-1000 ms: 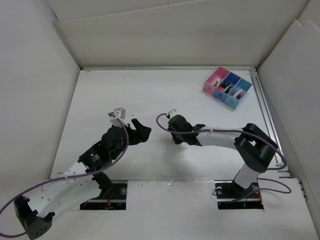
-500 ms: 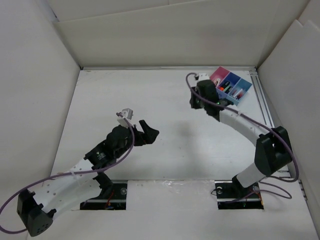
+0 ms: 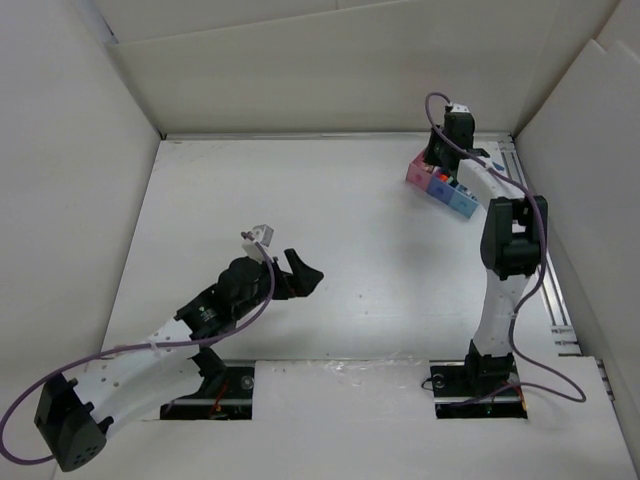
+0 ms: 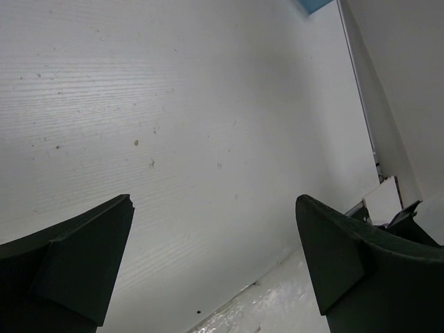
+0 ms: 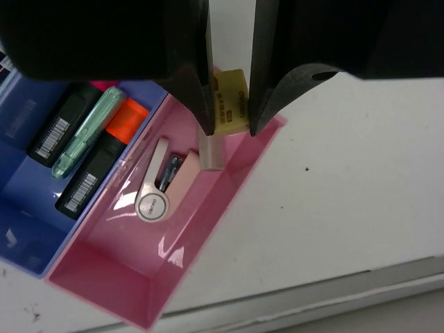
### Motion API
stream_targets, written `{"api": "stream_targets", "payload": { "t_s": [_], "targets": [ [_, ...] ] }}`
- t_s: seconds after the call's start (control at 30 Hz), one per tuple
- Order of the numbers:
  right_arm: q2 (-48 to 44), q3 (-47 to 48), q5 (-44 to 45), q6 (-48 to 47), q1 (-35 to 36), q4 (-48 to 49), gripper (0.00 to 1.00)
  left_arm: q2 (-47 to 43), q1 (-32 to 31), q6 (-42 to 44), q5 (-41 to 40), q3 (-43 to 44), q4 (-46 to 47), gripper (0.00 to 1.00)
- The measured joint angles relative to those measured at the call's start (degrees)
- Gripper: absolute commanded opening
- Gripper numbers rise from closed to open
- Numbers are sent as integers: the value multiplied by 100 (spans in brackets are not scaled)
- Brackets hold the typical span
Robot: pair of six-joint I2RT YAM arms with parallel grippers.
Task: Sort the stationery into containers
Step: Place the stationery in the storage box.
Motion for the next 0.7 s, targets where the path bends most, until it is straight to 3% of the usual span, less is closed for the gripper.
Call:
{"api": "stream_targets", "payload": {
  "t_s": [0.1, 0.17, 0.47, 0.5, 0.6, 0.63, 0.7],
  "targets": [
    [317, 168, -127, 26, -109, -107, 14, -66, 0, 2, 33, -42, 24, 100],
    [420, 273, -219, 39, -151, -173, 27, -98, 0, 4, 42, -76, 46, 100],
    [358, 466, -431, 70, -219, -208, 65, -94, 0, 39, 74, -103, 48, 100],
    [295, 417, -452, 63, -225, -205, 74, -94, 0, 52, 76, -103, 48, 100],
    [-39, 181, -494, 68, -260, -214, 82, -122, 0, 72, 74, -101, 46, 100],
    [-208, 63, -505, 63, -275, -197, 91, -155, 0, 87, 72, -103, 44, 100],
    [-662, -258, -538, 63, -321, -192, 94, -258, 0, 125, 61, -101, 31, 100]
  ]
}}
